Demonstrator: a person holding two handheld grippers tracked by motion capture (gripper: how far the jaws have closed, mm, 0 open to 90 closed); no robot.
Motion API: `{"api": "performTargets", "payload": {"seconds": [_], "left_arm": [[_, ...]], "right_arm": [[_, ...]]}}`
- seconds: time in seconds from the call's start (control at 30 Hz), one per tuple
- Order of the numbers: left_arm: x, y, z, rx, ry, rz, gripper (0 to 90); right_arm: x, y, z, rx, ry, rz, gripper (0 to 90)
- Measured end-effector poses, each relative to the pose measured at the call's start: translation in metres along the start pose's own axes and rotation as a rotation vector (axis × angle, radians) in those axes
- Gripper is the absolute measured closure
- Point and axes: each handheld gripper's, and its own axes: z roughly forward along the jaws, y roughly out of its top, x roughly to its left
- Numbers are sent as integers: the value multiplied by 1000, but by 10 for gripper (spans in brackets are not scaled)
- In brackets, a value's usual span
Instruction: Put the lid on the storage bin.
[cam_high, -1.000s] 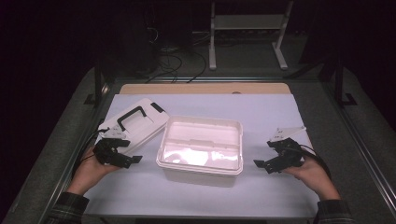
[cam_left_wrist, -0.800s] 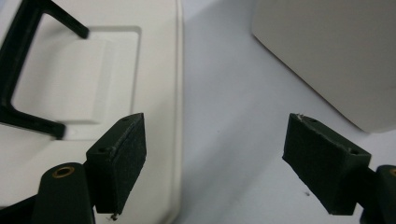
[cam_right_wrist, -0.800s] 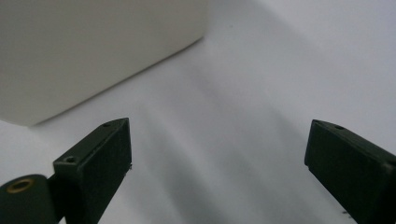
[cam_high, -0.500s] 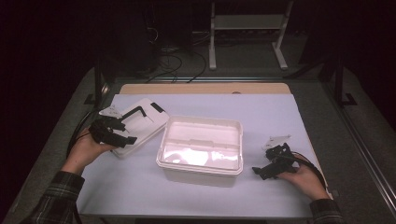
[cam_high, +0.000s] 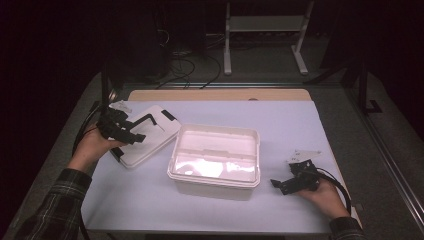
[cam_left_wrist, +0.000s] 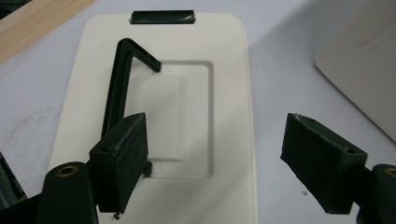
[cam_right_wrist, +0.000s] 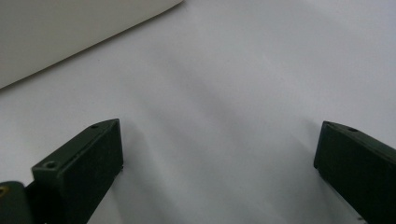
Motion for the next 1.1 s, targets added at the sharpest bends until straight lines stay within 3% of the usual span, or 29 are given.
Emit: {"api": "performTargets", "payload": {"seconds": [0.2,0.3,0.4,0.67,0.97,1.1], "left_arm": [[12,10,10,35,-3,-5,260],[19,14,19,52,18,-9,285],[26,15,26,38,17,-28,306],[50,22,35,82,38,-64,332],[71,30,47,132,-20,-95,450],[73,30,55,168,-31,-83,505]], "right_arm": [[0,0,0,0,0,3,6],[0,0,0,1,0,5,6],[0,0,0,1,0,5,6],[0,0,0,0,1,3,6],[0,0,0,0,1,3,6],[0,0,0,0,1,3,7]]}}
